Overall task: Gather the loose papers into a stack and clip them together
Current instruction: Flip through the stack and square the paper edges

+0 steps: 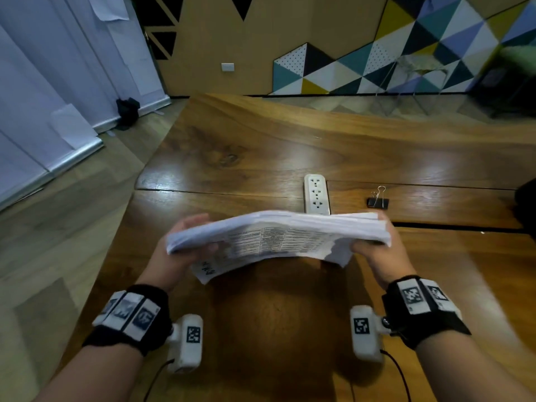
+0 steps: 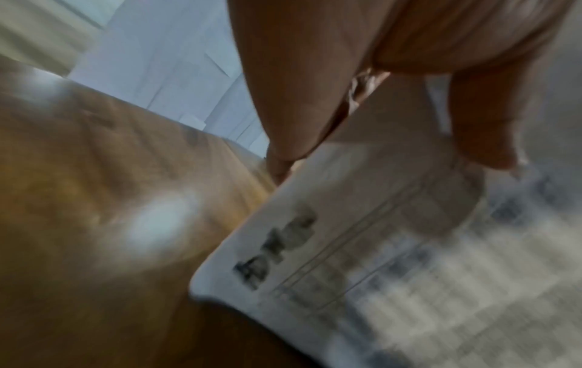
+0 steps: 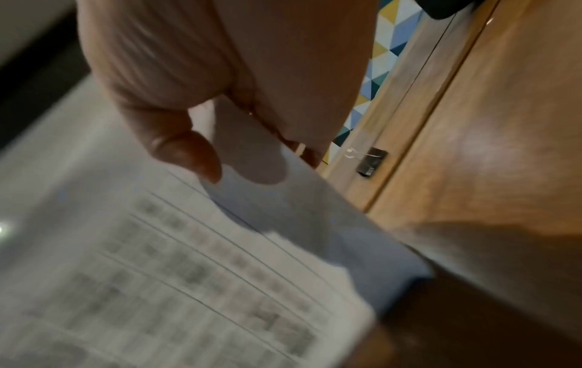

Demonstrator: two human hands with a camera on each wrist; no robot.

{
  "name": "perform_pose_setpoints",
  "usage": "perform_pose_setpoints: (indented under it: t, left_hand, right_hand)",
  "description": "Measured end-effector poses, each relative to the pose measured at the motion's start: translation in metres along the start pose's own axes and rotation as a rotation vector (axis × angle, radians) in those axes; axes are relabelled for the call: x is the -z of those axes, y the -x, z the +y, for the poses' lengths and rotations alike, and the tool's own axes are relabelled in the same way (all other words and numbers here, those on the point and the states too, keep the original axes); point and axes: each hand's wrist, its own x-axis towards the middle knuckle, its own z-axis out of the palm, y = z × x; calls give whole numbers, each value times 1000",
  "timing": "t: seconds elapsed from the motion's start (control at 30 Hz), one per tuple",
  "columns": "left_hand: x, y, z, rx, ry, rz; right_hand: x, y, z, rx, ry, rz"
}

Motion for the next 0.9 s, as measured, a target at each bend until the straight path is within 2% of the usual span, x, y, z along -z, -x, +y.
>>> perform_pose_setpoints:
  t: [0.1, 0.2, 0.4, 0.57, 0.77, 0.9]
  left_hand:
    - [-11, -1, -4, 23, -13, 39]
    - [-3, -4, 7, -51, -15, 36]
    - [-3, -6, 2, -2, 2, 24]
    - [4, -14, 7, -40, 28, 21]
    - [-6, -9, 4, -42, 16, 19]
    - [-3, -7, 11, -83, -5, 19]
  right_hand:
    - [-11, -3, 5, -37, 37, 31]
    - [-7, -6, -3, 41, -16, -1]
    - [-11, -7, -7, 113, -35, -34]
    - [-10, -5, -21, 174, -163, -82]
    - [-9, -10, -7, 90, -179, -61]
    - [-3, -6, -17, 144, -218, -41]
